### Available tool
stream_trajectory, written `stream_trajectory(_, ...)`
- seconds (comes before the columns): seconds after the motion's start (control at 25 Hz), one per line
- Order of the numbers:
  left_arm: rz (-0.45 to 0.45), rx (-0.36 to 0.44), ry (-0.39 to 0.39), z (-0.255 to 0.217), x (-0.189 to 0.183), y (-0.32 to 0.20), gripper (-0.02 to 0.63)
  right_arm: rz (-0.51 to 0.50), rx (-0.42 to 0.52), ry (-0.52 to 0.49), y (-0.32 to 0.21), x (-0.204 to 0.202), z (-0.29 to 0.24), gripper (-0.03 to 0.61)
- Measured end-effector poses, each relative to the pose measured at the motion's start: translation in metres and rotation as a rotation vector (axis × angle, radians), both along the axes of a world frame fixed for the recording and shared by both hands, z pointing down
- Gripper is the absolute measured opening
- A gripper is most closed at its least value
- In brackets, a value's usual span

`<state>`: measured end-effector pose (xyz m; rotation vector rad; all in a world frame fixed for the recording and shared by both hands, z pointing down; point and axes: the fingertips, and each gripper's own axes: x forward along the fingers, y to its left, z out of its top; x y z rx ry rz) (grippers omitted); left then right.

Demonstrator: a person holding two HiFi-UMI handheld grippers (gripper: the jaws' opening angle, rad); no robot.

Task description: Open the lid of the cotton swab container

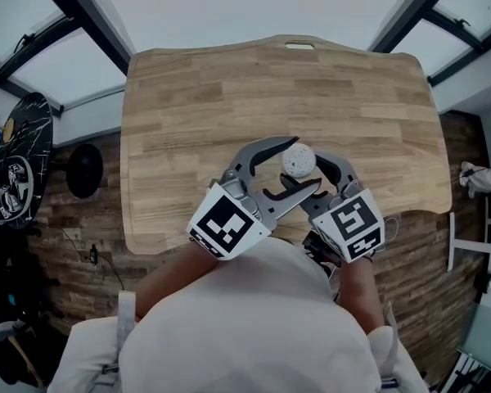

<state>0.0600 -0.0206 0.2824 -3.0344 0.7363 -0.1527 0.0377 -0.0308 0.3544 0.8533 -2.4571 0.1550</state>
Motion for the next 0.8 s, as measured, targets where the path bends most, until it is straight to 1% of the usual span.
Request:
stream_trajectory(0.12, -0.022, -0.003, -0.008, 0.002, -0.004, -0.005, 0.278, -0.007, 0.01, -0.002, 0.0, -0.004, -0.003, 0.253)
stream_trajectory(0.2, -0.028, -0.013, 0.0, 0.003, -0.006, -0.007, 0.276, -0.009, 0.015, -0.002, -0.001, -0.006, -0.004, 0.253)
stream_trajectory(0.4, -0.028, 0.009, -0.007, 0.002, -0.008, -0.011, 0.276, -0.016, 0.011, -0.026, -0.006, -0.009, -0.006, 0.252)
stream_trajectory(0.56, -0.009, -0.038, 0.039, -0.002, -0.01, -0.013, 0.276, -0.033, 0.03, -0.049, -0.005, -0.009, -0.011, 0.252)
stream_trajectory(0.8, 0.0, -0.091, 0.077, -0.002, -0.007, -0.012, 0.276, -0.049, 0.046, -0.083, -0.002, -0.004, -0.012, 0.252)
